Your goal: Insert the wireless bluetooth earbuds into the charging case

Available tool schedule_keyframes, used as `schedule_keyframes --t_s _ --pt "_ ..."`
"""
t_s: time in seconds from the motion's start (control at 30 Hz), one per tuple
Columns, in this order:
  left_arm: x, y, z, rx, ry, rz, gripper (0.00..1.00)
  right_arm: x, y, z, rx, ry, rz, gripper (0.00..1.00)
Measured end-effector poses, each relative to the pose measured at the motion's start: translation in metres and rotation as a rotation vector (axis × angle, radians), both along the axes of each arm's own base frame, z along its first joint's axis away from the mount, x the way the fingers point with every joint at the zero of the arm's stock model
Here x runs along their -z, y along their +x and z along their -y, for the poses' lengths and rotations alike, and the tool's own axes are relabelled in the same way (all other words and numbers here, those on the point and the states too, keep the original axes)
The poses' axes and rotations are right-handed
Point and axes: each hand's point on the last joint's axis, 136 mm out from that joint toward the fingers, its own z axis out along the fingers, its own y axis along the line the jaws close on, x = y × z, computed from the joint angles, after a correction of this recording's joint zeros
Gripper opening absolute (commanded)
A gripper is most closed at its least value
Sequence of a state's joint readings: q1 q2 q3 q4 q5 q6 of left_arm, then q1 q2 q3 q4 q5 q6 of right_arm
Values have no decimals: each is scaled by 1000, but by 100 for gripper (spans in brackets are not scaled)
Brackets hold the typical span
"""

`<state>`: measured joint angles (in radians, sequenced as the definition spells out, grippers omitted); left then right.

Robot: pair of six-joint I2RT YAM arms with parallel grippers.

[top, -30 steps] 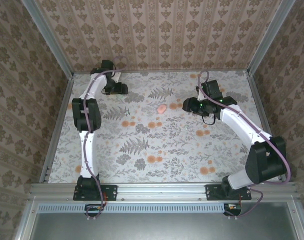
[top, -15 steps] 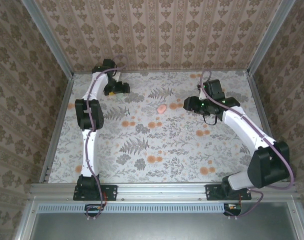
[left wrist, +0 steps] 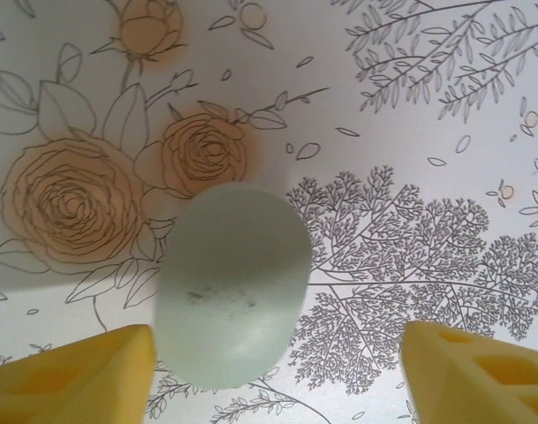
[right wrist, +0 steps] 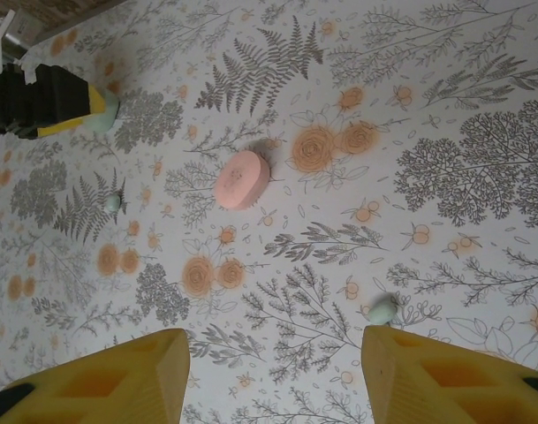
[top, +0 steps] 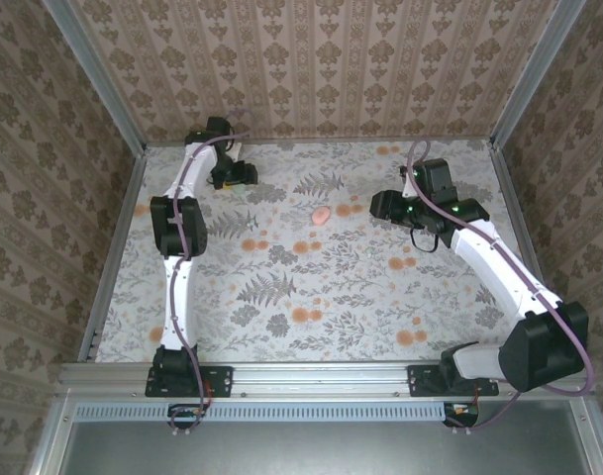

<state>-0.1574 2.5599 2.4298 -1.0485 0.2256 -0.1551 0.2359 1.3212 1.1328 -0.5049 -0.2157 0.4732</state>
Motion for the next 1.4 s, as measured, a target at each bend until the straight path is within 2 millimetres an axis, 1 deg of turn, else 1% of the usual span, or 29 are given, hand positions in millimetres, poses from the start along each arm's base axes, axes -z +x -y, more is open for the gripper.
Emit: schedule_keyframes --t_s 0.17,0.37,0.43,0.5,0.63,0.67,0.97,1.07,1.13,1.2,1.33,1.4 --pt "1 -1 2 2 -14 -6 63 0 -1 4 8 -1 1 55" --pt "10 -6 0 3 1 -38 65 -2 -1 5 9 0 8 55" --pt "11 -8 -2 2 11 -46 64 -2 -2 5 9 0 9 55" --pt "11 -10 -3 2 21 -51 58 -3 -2 5 10 1 12 55" --pt "12 -10 -4 10 24 -50 42 -4 -2 6 11 2 14 55" --pt "12 -10 -3 12 24 -49 41 -4 -2 6 11 2 15 55" --pt "11 -9 -2 18 11 -45 39 -8 -5 6 11 4 26 55" --pt "18 -9 -1 20 8 -44 40 -11 -6 7 11 7 35 55" --pt "28 -14 -2 20 14 -62 39 -13 -8 7 12 8 40 55" --pt "23 -15 -2 23 4 -42 39 -13 -9 7 12 8 41 55" --pt "15 -25 1 30 -11 -46 38 -13 -10 7 12 9 44 55" --pt "15 -30 4 33 -18 -50 38 -14 -10 8 14 11 44 55"
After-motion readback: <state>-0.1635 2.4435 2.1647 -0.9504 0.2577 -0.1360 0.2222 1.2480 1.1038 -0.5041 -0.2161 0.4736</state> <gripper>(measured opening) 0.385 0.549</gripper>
